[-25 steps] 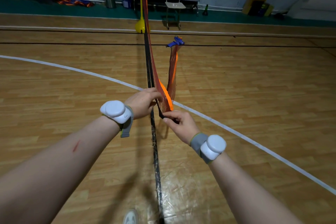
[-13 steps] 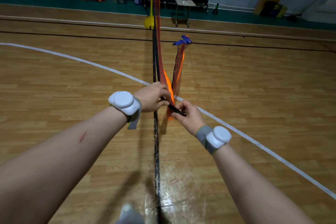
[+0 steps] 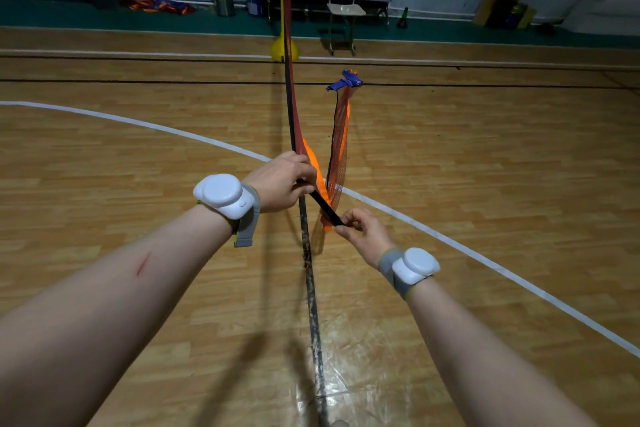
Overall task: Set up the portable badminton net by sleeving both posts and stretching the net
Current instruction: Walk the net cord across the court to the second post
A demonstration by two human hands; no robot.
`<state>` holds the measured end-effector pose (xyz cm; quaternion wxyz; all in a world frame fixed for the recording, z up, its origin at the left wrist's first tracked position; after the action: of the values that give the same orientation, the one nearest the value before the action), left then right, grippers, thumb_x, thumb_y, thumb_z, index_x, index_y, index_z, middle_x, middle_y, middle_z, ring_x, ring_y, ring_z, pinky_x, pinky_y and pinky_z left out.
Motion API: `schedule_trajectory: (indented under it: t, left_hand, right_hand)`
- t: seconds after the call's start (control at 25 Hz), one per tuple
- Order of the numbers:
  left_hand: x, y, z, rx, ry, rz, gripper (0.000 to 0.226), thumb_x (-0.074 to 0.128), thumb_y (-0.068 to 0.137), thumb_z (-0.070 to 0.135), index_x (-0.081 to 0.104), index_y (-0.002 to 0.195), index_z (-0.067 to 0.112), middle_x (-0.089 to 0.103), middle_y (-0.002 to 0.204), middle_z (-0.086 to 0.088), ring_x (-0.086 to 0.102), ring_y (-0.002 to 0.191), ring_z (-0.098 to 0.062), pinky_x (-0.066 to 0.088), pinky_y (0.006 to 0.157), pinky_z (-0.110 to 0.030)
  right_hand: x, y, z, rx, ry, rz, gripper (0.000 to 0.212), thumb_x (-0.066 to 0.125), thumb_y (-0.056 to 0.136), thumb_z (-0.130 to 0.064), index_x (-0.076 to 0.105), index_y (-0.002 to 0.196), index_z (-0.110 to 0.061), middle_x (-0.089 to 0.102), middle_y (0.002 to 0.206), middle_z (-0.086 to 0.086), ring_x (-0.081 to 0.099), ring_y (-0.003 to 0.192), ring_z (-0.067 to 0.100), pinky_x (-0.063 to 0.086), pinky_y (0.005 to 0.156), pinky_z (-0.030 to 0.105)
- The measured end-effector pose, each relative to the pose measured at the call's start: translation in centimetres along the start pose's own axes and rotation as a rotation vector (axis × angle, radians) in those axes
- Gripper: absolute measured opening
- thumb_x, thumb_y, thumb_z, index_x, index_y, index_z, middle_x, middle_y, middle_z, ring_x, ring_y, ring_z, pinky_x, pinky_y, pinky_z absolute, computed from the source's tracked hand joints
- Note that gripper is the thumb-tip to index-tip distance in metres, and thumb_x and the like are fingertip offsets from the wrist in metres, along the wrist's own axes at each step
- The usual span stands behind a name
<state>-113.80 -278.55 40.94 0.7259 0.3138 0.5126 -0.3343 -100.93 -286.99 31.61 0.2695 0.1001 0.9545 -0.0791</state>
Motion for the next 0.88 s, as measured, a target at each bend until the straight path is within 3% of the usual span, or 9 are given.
schedule_trajectory:
  t: [0.16,0.24,0.36,0.52,0.64,0.76,0.88]
  left_hand:
    - [-0.3,-1.0,-1.3,-0.004,0.01,0.0,0.017,0.052,0.092,0.025,0.061,0.102,0.014,0.044,0.093,0.007,0.038,0.094,-0.01,0.032,0.082,-0.023]
    - [-0.1,-1.5,-2.3,-0.022,0.002,-0.021,0.018,0.052,0.092,0.025,0.061,0.102,0.013,0.05,0.097,0.003,0.044,0.1,-0.015,0.035,0.084,-0.026]
    - [0.7,-2.3,-3.8,-0.075,0.003,-0.053,0.021,0.052,0.092,0.025,0.06,0.106,0.011,0.056,0.108,-0.004,0.046,0.106,-0.02,0.039,0.09,-0.032]
    - [2.0,-2.4,-3.8,-0.065,0.0,-0.066,0.019,0.05,0.092,0.022,0.059,0.105,0.01,0.051,0.107,-0.006,0.044,0.105,-0.022,0.037,0.088,-0.032]
    - [2.1,-2.0,-1.9,-0.032,-0.068,-0.062,0.013,0.05,0.092,0.014,0.058,0.102,0.01,0.049,0.108,-0.006,0.048,0.104,-0.023,0.04,0.086,-0.032]
    - [2.4,-2.1,1.5,0.059,-0.167,-0.097,0.02,0.051,0.088,0.003,0.062,0.102,0.012,0.055,0.112,-0.001,0.054,0.103,-0.017,0.043,0.086,-0.026]
    - [3.3,-2.6,4.4,0.163,-0.15,-0.153,0.023,0.053,0.085,0.002,0.065,0.1,0.015,0.059,0.11,0.001,0.055,0.103,-0.014,0.047,0.089,-0.03]
  right_hand:
    - [1.2,-1.3,-0.2,0.016,-0.002,-0.026,0.011,0.057,0.09,-0.017,0.053,0.083,-0.009,0.064,0.086,0.019,0.056,0.078,0.027,0.045,0.072,0.033]
    - [1.7,-2.2,-0.3,0.029,0.056,-0.025,0.013,0.057,0.09,-0.018,0.055,0.082,-0.008,0.063,0.077,0.015,0.058,0.072,0.027,0.049,0.073,0.039]
    - [2.4,-3.5,-0.4,0.031,0.057,-0.02,0.017,0.056,0.091,-0.024,0.06,0.083,-0.009,0.052,0.06,-0.006,0.046,0.056,0.01,0.04,0.058,0.025]
    - [2.5,-5.3,-1.6,-0.022,0.098,0.07,0.02,0.06,0.088,-0.026,0.071,0.101,-0.015,0.066,0.085,-0.013,0.058,0.081,-0.001,0.043,0.072,0.011]
    - [2.0,-6.3,-2.6,-0.042,0.121,0.095,0.023,0.062,0.087,-0.026,0.071,0.103,-0.012,0.064,0.082,-0.018,0.056,0.075,-0.012,0.041,0.069,0.005]
    - [1.1,-6.8,-3.2,-0.045,0.126,0.117,0.024,0.061,0.088,-0.023,0.071,0.104,-0.009,0.071,0.091,-0.003,0.063,0.084,0.003,0.047,0.077,0.016]
    - [0.3,-7.1,-3.3,-0.056,0.123,0.118,0.024,0.06,0.089,-0.019,0.07,0.106,-0.007,0.072,0.097,0.012,0.065,0.091,0.021,0.05,0.083,0.029]
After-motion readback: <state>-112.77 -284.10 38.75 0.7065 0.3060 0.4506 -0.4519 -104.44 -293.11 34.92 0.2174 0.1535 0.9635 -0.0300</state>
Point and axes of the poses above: each hand's wrist, its own y-axis towards the middle knuckle, its own x-axis out of the palm, z = x × y, the point moved 7 cm from there along y, towards the middle knuckle
